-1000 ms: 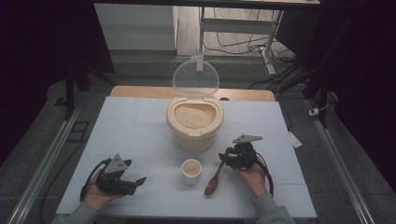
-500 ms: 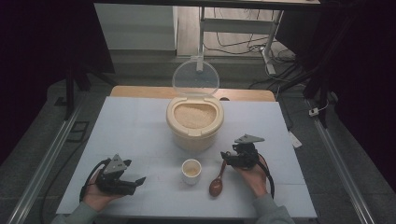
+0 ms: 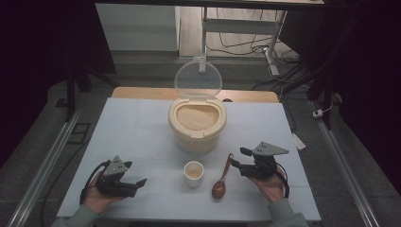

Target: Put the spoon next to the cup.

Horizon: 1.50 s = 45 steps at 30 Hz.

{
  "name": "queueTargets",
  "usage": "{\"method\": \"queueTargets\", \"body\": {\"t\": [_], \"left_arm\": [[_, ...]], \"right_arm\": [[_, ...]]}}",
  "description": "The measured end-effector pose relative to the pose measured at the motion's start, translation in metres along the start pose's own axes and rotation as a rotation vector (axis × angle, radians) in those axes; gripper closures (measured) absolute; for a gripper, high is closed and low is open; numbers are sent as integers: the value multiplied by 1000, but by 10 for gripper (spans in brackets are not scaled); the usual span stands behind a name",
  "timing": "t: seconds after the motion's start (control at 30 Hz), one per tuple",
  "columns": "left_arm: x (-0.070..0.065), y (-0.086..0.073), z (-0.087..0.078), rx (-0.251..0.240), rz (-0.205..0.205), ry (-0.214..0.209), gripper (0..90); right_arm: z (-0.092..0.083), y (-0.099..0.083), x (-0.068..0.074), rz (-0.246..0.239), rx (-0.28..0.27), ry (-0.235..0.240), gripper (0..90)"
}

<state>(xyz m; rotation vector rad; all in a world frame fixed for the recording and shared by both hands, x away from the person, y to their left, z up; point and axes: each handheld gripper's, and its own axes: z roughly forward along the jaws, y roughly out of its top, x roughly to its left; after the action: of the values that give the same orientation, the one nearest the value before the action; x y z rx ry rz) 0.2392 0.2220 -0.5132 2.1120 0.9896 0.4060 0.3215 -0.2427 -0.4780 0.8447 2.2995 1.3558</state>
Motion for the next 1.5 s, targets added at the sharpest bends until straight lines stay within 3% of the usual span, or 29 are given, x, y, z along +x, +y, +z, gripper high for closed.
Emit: {"method": "queueTargets", "body": {"t": [0.13, 0.33, 0.8, 1.23, 1.5], "left_arm": [[-1, 0, -1, -7, 1, -1, 141], [1, -1, -2, -16, -7, -2, 134], [-1, -1, -1, -19, -11, -3, 114], [1, -1, 0, -17, -22, -11, 105], [2, -2, 0, -17, -29, -14, 98]], "right_arm": [[-8, -1, 2, -6, -15, 24, 373], [-26, -6, 5, -30, -35, 13, 361], [-61, -43, -8, -27, 13, -34, 311], [-52, -42, -7, -46, 15, -50, 282], [-57, -45, -9, -32, 3, -65, 282]]}}
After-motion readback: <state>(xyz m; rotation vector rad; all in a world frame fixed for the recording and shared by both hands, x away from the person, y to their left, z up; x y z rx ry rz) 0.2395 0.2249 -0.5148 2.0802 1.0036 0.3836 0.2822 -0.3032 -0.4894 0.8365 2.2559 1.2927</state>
